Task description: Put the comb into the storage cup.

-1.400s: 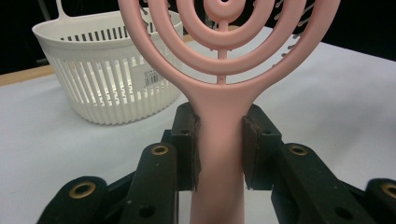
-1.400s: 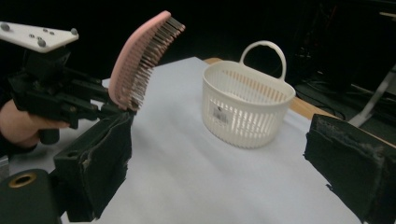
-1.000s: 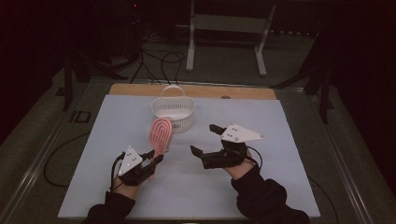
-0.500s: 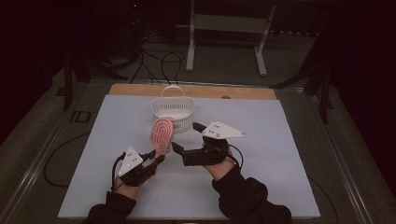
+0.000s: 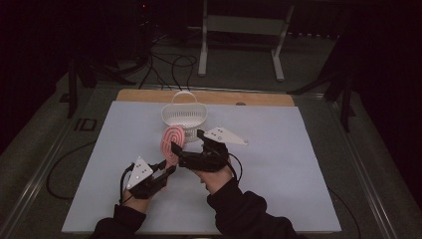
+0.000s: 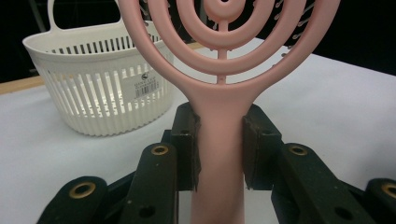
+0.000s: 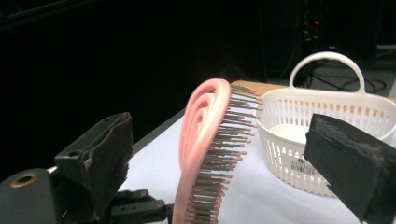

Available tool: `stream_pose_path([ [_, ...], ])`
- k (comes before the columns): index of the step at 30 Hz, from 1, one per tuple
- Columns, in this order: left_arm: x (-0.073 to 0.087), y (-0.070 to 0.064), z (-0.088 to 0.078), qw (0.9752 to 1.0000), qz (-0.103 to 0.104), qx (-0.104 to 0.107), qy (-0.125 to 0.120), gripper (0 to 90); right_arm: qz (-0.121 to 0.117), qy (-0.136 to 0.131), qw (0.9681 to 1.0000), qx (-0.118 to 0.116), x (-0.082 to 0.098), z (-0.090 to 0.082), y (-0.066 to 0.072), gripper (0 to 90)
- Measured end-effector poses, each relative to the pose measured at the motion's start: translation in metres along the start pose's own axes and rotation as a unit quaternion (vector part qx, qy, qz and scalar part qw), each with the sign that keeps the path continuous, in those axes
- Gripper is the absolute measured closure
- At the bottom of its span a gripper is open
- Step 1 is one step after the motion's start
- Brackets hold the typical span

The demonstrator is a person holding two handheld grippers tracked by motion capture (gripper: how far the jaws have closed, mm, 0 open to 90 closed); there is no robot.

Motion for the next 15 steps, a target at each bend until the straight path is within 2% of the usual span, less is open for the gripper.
stream_pose_path([
  [5, 0.000, 0.000, 0.000, 1.0000, 0.001, -0.001, 0.000, 70.5, 0.019, 0.002, 0.9997, 0.012, 0.004, 0.007, -0.001, 13.3],
  [10, 0.000, 0.000, 0.000, 1.0000, 0.003, -0.001, 0.000, 70.5, 0.047, 0.016, 0.9987, 0.009, 0.007, 0.014, -0.002, 18.6],
  [15, 0.000, -0.001, 0.001, 1.0000, 0.003, -0.002, 0.001, 70.5, 0.068, 0.030, 0.9972, 0.008, 0.012, 0.021, -0.002, 27.8],
])
Point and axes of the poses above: each handheld gripper's, and its own axes: z roughly forward along the jaws, x roughly out of its underside, y roughly to its left, the point moved 2 cm from there along z, roughly forward along the jaws, and after that the axes turned 15 degrees about z, right-handed, at the moved point
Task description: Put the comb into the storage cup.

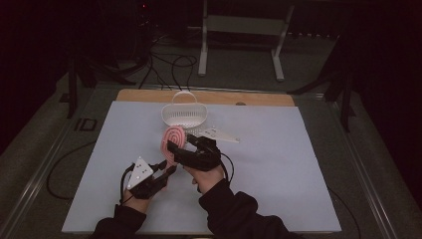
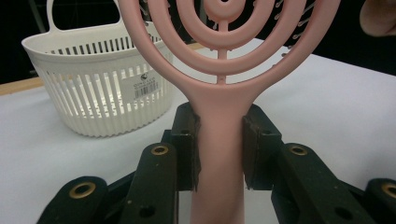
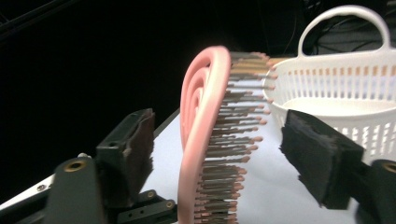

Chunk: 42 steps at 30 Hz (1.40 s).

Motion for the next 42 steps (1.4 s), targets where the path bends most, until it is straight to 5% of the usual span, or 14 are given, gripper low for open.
stream_pose_path([
  [10, 0.000, -0.001, 0.000, 1.0000, 0.004, 0.005, 0.000, 70.4, 0.040, 0.011, 0.9991, 0.003, 0.006, 0.009, -0.005, 45.6],
  [14, 0.000, -0.002, 0.002, 0.9999, 0.006, 0.004, 0.009, 70.4, 0.048, 0.014, 0.9988, -0.003, 0.007, 0.011, -0.008, 62.1],
  [28, -0.002, -0.003, 0.003, 0.9998, 0.004, 0.004, 0.016, 69.8, 0.025, 0.012, 0.9995, -0.015, 0.008, 0.011, -0.007, 64.0],
  [35, -0.005, -0.001, 0.005, 0.9986, -0.018, 0.042, 0.028, 43.7, 0.001, -0.001, 0.9997, -0.025, 0.003, 0.009, -0.006, 64.1],
  [42, -0.004, 0.003, 0.008, 0.9966, -0.029, 0.056, 0.053, 30.6, -0.031, -0.005, 0.9989, -0.034, -0.006, 0.005, -0.004, 64.2],
])
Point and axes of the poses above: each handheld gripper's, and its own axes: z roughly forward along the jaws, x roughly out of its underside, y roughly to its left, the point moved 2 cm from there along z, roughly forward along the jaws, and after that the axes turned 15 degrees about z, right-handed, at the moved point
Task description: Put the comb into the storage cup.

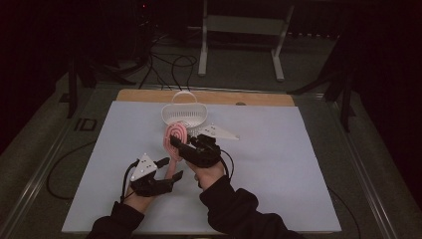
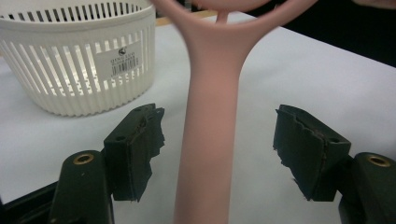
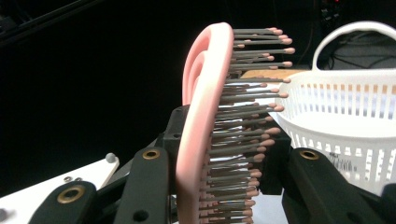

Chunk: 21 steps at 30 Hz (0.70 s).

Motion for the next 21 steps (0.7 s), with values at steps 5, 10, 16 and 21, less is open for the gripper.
stream_pose_path([
  [5, 0.005, 0.007, 0.001, 0.9997, -0.022, 0.008, 0.012, 23.2, -0.012, -0.001, 0.9999, 0.000, -0.005, -0.002, -0.001, 64.2],
  [10, 0.007, 0.013, -0.001, 0.9994, -0.030, 0.007, 0.018, 17.2, -0.030, -0.004, 0.9995, 0.000, -0.012, -0.006, -0.001, 64.2],
  [16, 0.009, 0.015, -0.002, 0.9988, -0.029, 0.028, 0.027, 8.6, -0.057, 0.001, 0.9984, -0.007, -0.021, -0.009, -0.001, 64.2],
  [21, 0.011, 0.014, -0.002, 0.9981, -0.023, 0.039, 0.042, 2.3, -0.079, 0.014, 0.9966, -0.017, -0.026, -0.011, -0.004, 64.2],
])
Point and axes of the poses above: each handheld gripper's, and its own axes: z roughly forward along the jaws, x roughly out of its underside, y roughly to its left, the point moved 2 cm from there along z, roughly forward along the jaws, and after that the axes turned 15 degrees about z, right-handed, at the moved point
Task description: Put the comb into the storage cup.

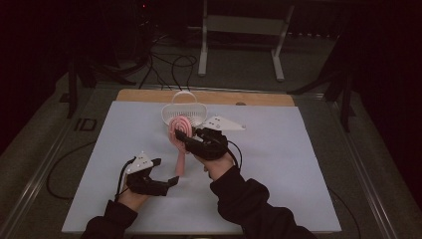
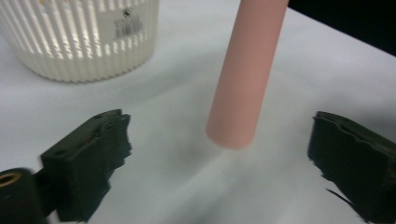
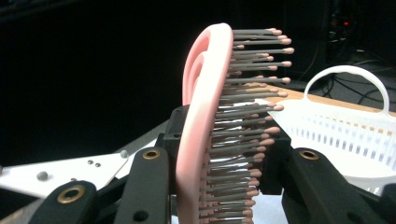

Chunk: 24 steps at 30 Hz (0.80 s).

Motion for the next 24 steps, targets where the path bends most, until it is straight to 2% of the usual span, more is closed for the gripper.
stream_pose_path([
  [5, 0.001, -0.001, -0.004, 1.0000, 0.001, 0.005, 0.001, 0.0, -0.030, 0.005, 0.9995, -0.011, -0.004, -0.003, -0.004, 64.2],
  [10, 0.004, 0.002, -0.010, 0.9997, -0.012, 0.019, -0.003, 0.0, -0.078, 0.006, 0.9966, -0.027, -0.011, -0.009, -0.006, 64.3],
  [17, 0.011, 0.005, -0.016, 0.9995, -0.018, 0.025, 0.001, 0.0, -0.093, -0.001, 0.9953, -0.029, -0.025, -0.016, -0.008, 64.3],
  [19, 0.012, 0.005, -0.018, 0.9995, -0.019, 0.024, 0.002, 0.0, -0.106, 0.000, 0.9937, -0.036, -0.029, -0.018, -0.007, 64.3],
  [24, 0.015, 0.005, -0.022, 0.9995, -0.018, 0.025, 0.003, 0.0, -0.138, -0.003, 0.9898, -0.036, -0.040, -0.019, -0.002, 64.3],
])
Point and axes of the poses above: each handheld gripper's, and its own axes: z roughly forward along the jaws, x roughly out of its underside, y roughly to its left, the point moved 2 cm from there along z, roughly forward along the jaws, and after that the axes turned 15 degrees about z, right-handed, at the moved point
